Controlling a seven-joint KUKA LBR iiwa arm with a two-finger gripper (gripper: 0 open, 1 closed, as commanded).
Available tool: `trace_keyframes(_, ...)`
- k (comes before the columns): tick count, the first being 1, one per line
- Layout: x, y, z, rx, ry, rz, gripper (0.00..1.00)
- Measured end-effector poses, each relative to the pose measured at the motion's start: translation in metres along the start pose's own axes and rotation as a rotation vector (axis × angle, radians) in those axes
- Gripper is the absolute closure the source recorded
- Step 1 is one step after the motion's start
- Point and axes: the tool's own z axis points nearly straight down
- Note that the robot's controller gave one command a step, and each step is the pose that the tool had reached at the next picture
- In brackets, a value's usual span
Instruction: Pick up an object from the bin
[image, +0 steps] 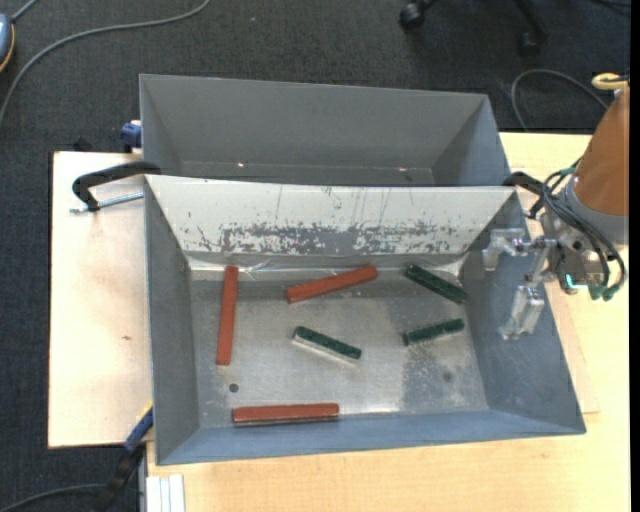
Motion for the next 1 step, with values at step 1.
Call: trace_keyframes(1,-0.0474,0.0185,0.1449,-0.002,0.002,-0.214,0.0)
